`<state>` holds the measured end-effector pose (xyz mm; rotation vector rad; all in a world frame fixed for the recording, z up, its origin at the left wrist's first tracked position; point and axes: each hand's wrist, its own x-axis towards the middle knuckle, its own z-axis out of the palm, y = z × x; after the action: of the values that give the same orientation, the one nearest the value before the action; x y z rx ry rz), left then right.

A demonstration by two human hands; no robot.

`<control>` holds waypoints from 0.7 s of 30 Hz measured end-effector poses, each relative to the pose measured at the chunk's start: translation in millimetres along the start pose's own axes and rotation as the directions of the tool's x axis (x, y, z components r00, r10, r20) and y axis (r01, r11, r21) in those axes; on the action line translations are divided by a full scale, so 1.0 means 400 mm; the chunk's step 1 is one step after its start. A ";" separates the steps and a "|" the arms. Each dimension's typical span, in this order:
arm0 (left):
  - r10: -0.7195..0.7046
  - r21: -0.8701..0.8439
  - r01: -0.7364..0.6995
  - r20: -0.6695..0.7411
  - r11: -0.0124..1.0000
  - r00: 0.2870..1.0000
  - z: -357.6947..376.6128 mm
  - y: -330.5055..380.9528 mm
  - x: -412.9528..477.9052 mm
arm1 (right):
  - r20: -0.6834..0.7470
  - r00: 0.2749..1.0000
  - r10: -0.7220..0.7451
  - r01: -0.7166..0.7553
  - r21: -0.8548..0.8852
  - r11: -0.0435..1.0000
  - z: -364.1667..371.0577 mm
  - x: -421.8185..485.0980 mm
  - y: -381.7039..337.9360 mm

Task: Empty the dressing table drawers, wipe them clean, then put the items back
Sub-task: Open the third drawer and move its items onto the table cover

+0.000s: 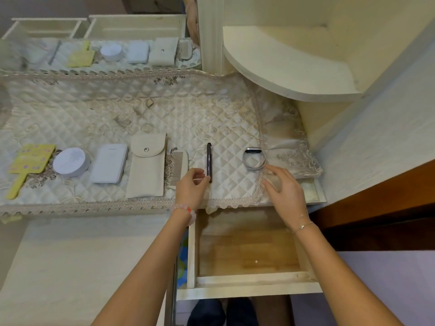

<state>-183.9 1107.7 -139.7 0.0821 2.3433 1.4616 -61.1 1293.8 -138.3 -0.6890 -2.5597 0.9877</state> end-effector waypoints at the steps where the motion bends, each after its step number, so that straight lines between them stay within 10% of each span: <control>1: 0.019 -0.011 -0.019 0.014 1.000 1.000 -0.008 -0.001 -0.017 | -0.010 0.999 0.036 -0.036 0.056 0.998 -0.008 -0.015 -0.004; 8: 0.206 0.121 -0.211 0.051 0.970 0.977 -0.063 -0.042 -0.137 | 0.047 0.960 0.275 -0.275 0.331 0.903 -0.034 -0.137 -0.005; 21: 0.466 0.613 -0.455 0.157 0.646 0.871 -0.201 -0.059 -0.295 | 0.121 0.983 0.141 -0.142 0.003 0.990 -0.093 -0.272 -0.034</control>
<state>-98.7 999.3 -95.8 0.9203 2.8619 0.7419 42.1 1246.7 -114.7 -0.8426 -2.6353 1.1204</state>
